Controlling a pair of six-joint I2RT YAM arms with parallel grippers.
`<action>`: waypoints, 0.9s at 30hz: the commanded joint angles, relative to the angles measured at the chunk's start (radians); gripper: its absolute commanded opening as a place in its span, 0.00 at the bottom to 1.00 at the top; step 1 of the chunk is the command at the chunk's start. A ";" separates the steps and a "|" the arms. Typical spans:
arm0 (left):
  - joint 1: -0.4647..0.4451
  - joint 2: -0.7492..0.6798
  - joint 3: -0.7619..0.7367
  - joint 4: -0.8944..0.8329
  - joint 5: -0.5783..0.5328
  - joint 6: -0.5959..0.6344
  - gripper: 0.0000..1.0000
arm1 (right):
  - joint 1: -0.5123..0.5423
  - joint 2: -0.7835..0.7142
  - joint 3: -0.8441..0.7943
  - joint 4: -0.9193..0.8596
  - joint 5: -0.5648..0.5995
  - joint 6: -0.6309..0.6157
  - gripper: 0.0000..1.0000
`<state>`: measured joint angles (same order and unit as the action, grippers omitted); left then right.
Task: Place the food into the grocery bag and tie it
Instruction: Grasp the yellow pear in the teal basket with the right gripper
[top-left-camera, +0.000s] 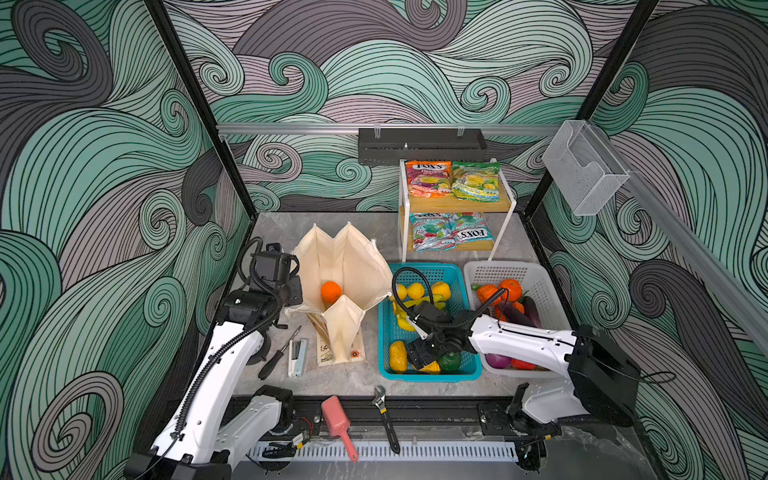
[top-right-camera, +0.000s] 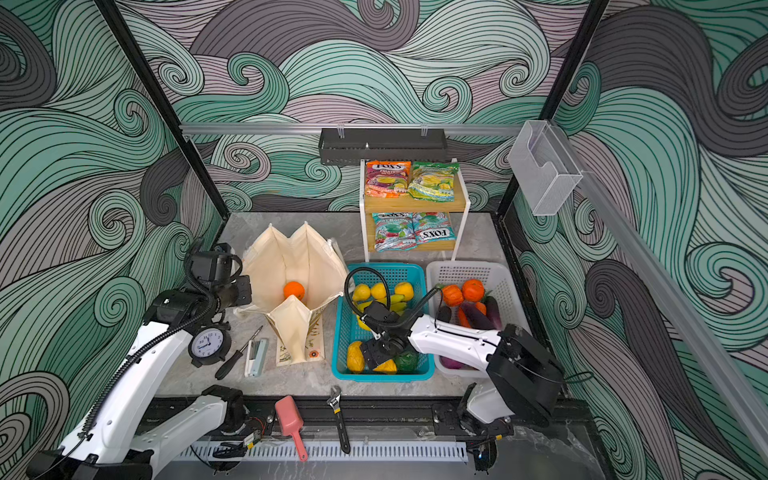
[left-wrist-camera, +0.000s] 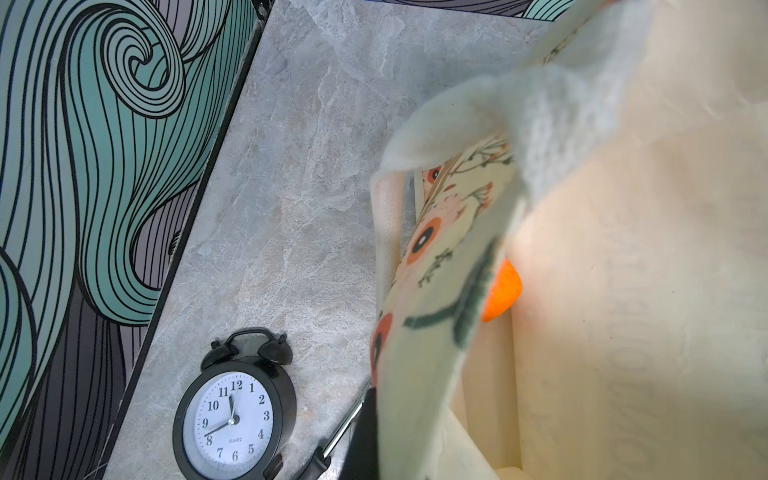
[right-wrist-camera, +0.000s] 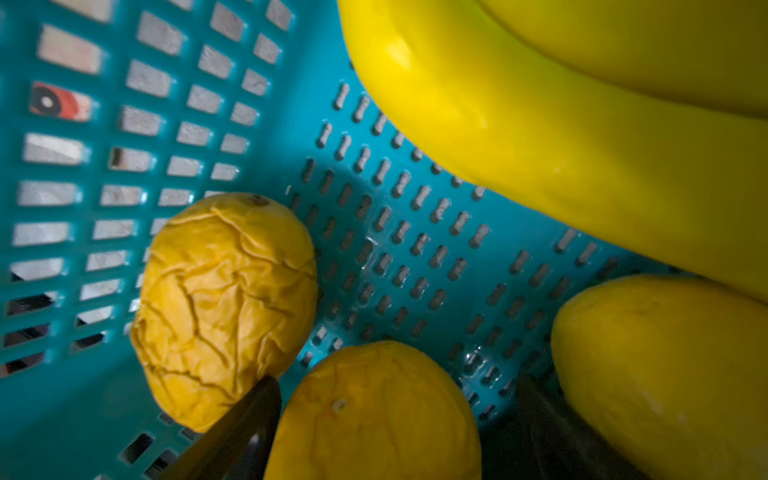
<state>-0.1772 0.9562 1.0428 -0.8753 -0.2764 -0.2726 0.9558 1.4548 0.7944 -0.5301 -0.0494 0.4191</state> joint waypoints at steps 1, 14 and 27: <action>0.004 -0.013 0.005 0.009 -0.016 0.000 0.00 | 0.013 0.029 -0.032 -0.014 0.083 0.003 0.89; 0.004 -0.008 0.005 0.007 -0.017 0.000 0.00 | 0.021 -0.043 -0.057 0.067 0.080 0.059 0.66; 0.004 -0.016 0.006 0.007 -0.017 -0.001 0.00 | 0.017 -0.185 -0.031 0.061 0.064 0.102 0.64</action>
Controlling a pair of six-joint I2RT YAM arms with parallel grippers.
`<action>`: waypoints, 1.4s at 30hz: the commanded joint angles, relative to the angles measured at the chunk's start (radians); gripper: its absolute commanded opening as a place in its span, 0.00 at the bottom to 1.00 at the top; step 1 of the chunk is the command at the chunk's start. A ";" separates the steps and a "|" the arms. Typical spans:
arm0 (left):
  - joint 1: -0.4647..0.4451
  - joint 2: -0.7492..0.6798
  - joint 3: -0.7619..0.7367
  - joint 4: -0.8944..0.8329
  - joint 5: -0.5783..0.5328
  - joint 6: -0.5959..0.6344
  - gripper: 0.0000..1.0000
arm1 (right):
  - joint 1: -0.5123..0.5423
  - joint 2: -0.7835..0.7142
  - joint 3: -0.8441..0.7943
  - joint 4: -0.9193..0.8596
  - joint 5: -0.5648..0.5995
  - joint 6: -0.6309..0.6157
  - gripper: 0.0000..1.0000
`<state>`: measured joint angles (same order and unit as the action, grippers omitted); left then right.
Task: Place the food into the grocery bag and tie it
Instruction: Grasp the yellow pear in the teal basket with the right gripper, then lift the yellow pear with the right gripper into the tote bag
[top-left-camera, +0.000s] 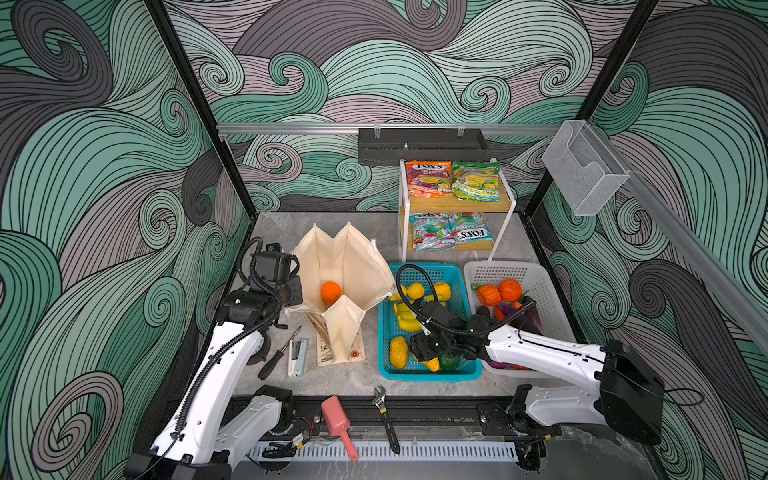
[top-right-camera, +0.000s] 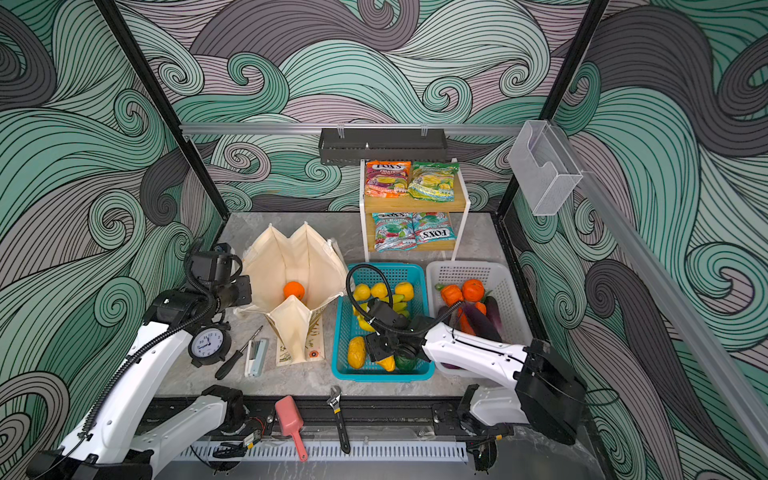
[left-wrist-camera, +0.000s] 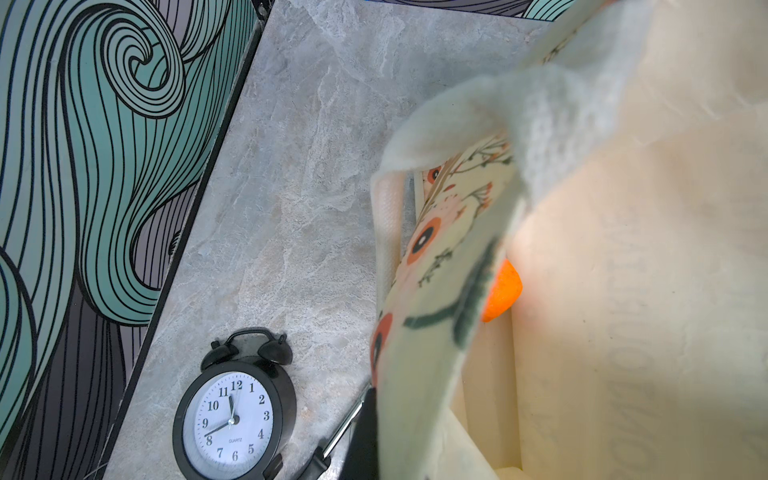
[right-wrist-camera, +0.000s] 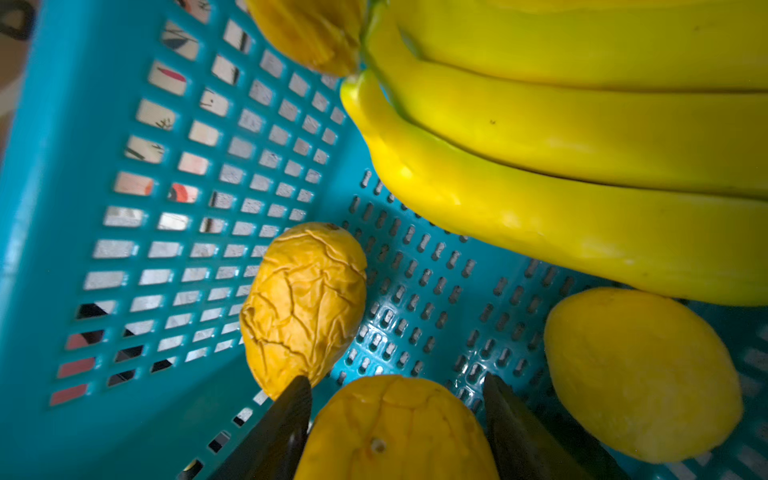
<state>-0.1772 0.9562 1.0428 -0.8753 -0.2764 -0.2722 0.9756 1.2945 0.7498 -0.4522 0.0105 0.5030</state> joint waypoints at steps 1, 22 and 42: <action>0.003 -0.017 0.006 0.008 -0.015 -0.001 0.00 | -0.005 -0.033 0.018 -0.017 0.009 0.020 0.64; 0.002 -0.019 0.003 0.027 0.065 -0.005 0.00 | -0.061 -0.121 0.412 -0.022 0.148 -0.121 0.63; 0.002 -0.006 -0.003 0.039 0.092 0.004 0.00 | -0.001 0.469 1.091 -0.008 -0.010 -0.217 0.62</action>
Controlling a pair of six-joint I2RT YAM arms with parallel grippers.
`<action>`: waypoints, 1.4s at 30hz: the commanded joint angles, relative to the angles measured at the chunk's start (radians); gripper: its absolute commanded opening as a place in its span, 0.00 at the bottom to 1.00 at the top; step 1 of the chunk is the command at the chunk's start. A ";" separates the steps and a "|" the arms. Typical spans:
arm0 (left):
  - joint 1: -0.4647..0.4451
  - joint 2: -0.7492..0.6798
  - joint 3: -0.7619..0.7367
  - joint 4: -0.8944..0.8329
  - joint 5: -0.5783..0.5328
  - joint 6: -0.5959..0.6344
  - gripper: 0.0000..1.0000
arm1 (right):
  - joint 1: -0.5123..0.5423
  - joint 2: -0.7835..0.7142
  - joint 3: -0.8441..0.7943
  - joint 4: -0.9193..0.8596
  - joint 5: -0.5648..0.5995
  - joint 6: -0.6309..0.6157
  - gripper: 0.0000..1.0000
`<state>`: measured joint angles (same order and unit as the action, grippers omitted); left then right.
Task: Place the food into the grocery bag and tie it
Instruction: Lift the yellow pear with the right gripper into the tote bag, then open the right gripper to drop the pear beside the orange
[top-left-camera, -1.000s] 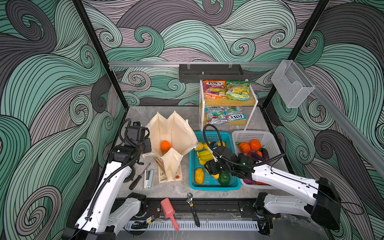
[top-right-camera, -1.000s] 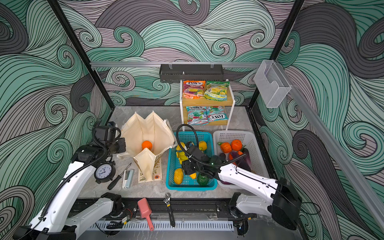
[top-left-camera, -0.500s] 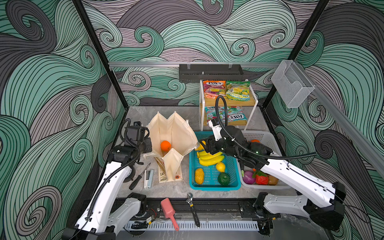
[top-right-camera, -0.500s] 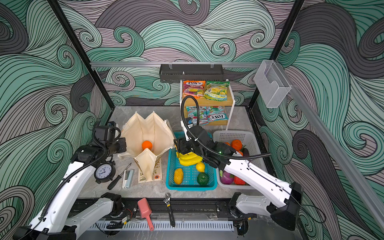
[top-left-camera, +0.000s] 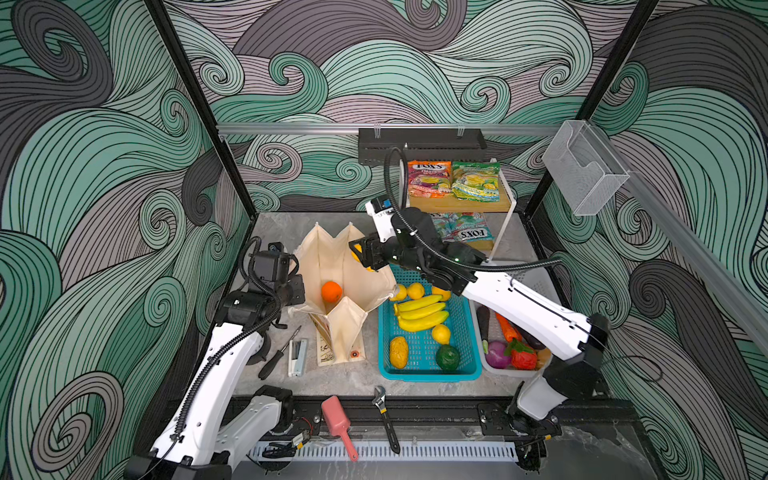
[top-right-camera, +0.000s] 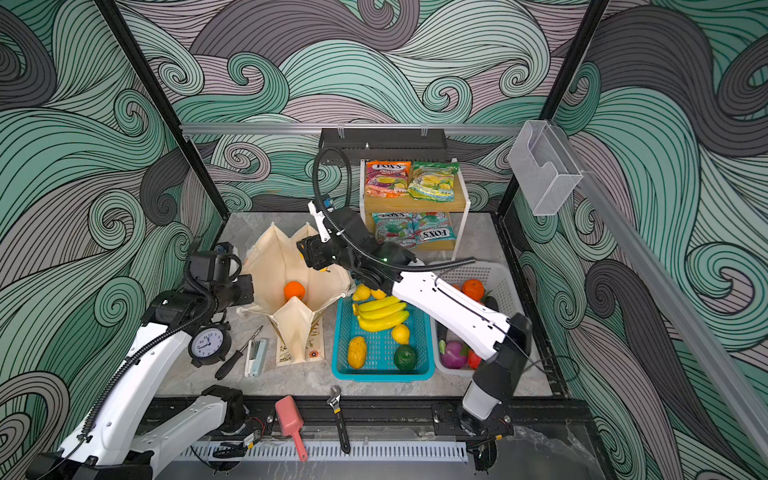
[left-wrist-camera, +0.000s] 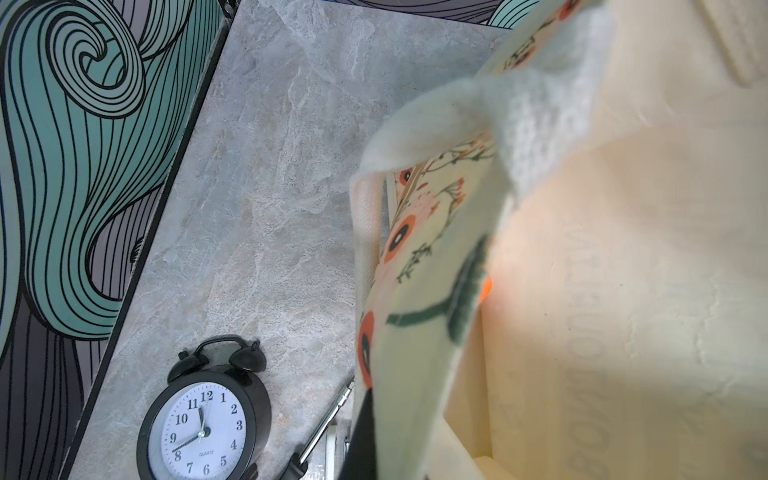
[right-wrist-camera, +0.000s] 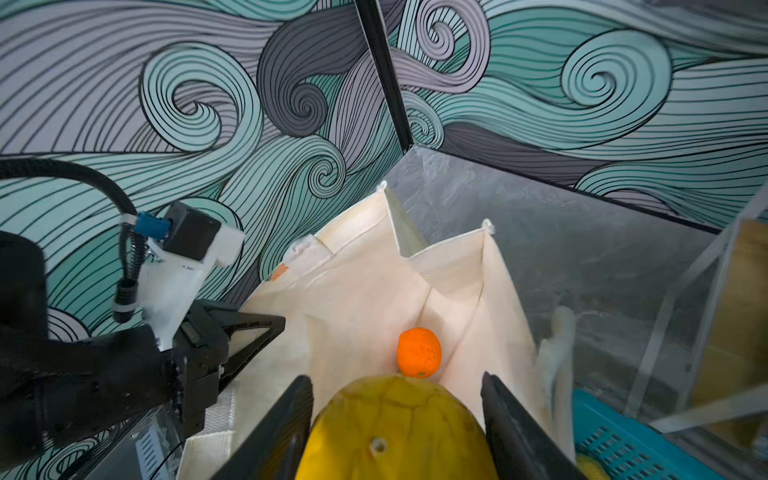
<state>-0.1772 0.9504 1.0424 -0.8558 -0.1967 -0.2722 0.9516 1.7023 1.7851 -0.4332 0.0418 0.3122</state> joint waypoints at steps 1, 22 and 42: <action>0.003 -0.002 -0.002 0.021 0.013 0.004 0.00 | 0.028 0.094 0.077 -0.030 -0.046 -0.024 0.62; 0.003 -0.018 -0.001 0.026 0.040 0.008 0.00 | 0.059 0.533 0.275 -0.107 -0.029 -0.001 0.61; 0.002 -0.029 -0.001 0.022 0.026 0.005 0.00 | 0.068 0.661 0.237 -0.116 0.045 0.021 0.74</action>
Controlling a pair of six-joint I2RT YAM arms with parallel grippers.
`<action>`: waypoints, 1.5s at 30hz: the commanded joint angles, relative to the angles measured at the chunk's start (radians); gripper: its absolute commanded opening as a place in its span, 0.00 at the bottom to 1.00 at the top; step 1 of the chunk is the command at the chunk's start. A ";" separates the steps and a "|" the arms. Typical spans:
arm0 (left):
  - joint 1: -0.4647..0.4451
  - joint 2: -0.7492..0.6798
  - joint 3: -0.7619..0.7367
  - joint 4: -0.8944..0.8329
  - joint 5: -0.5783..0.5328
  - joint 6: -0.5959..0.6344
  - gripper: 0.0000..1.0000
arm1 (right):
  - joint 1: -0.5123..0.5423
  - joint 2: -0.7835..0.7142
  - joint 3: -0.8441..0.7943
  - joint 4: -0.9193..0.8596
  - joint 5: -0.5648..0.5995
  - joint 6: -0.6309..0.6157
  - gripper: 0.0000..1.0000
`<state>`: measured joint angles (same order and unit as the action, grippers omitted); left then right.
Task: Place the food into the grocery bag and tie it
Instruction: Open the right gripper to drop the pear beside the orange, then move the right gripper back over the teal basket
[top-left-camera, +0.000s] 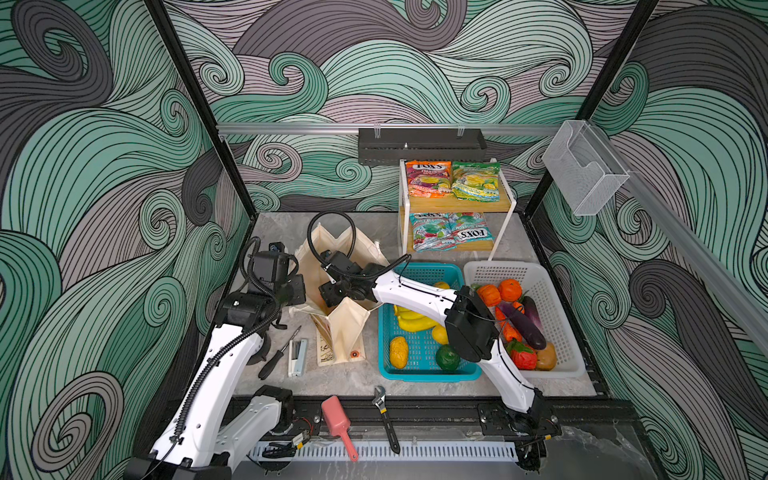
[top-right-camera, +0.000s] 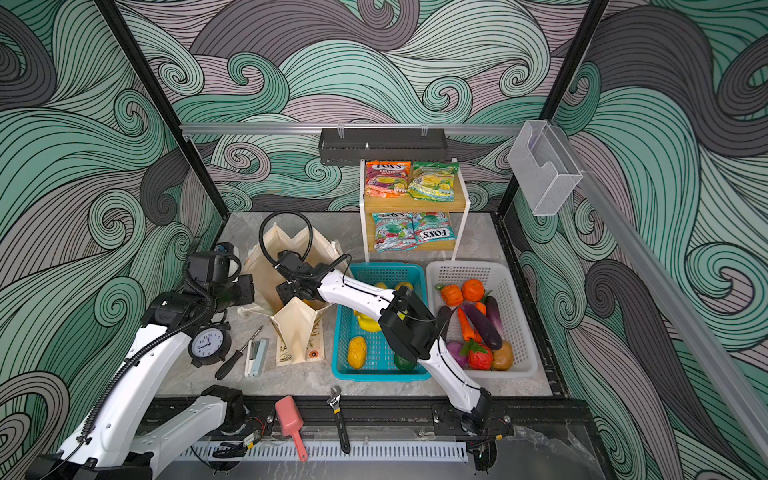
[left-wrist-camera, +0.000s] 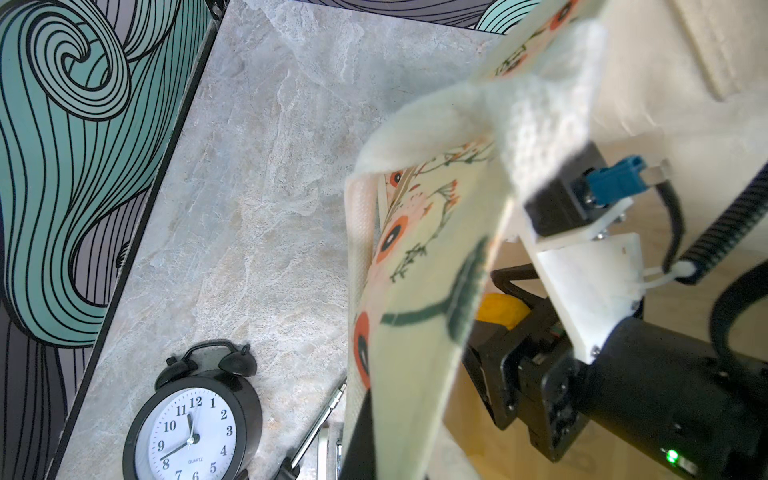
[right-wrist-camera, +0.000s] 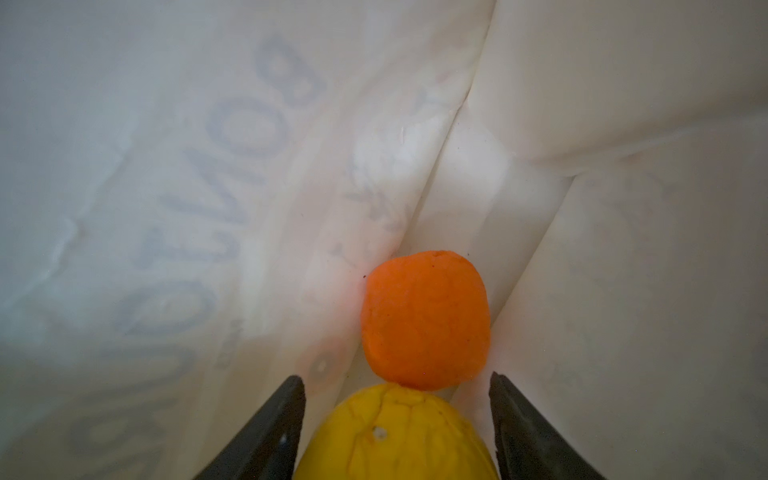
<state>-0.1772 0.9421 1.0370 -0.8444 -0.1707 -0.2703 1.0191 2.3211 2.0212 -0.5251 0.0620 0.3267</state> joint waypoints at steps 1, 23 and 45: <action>0.002 -0.021 0.005 0.011 0.002 0.002 0.00 | 0.001 0.045 0.004 -0.028 0.025 0.008 0.76; 0.002 -0.023 0.004 0.011 -0.002 0.003 0.00 | 0.014 -0.278 -0.070 0.008 -0.013 -0.037 1.00; 0.003 -0.033 0.003 0.015 -0.012 0.005 0.00 | 0.000 -0.922 -0.526 0.123 0.249 -0.054 1.00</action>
<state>-0.1772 0.9375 1.0363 -0.8444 -0.1719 -0.2703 1.0267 1.4857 1.5764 -0.4458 0.1856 0.2607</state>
